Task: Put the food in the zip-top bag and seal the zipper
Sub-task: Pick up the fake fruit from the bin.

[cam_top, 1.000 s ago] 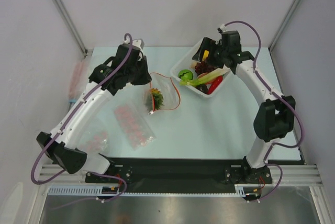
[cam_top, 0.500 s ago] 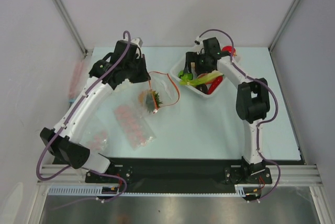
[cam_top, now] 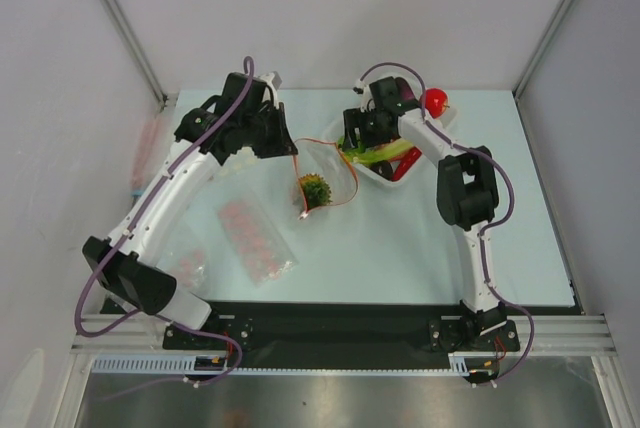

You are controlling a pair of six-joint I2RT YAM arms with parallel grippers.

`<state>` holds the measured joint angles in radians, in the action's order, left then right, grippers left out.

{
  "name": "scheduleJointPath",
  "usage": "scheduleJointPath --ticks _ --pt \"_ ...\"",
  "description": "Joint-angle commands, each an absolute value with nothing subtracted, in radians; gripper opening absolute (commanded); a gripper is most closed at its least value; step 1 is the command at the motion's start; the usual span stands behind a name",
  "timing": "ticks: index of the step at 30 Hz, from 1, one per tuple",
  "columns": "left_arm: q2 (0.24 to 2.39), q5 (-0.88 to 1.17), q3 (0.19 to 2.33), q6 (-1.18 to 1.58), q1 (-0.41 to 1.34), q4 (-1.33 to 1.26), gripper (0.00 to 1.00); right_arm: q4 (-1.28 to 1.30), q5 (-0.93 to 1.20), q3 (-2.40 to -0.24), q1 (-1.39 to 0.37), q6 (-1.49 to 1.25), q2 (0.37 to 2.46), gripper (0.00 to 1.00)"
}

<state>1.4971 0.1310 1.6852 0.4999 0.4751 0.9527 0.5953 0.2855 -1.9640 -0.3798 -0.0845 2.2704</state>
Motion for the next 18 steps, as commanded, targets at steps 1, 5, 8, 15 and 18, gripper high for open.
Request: scheduleJointPath --ticks 1,5,8,15,18 --pt "1.509 0.179 1.756 0.515 0.471 0.946 0.00 0.620 0.267 -1.999 -0.385 -0.064 2.280 0.69" --pt "1.522 0.201 1.767 0.525 0.471 0.945 0.00 0.614 0.268 -1.996 -0.382 -0.067 2.243 0.48" --pt "1.519 0.207 1.755 0.534 0.471 0.931 0.00 0.598 0.284 -1.994 -0.371 -0.087 2.189 0.41" --pt "1.545 0.244 1.761 0.546 0.469 0.933 0.00 0.597 0.327 -1.970 -0.331 -0.127 2.034 0.36" --pt "1.560 0.249 1.772 0.558 0.469 0.937 0.00 0.624 0.339 -1.951 -0.331 -0.118 1.964 0.36"
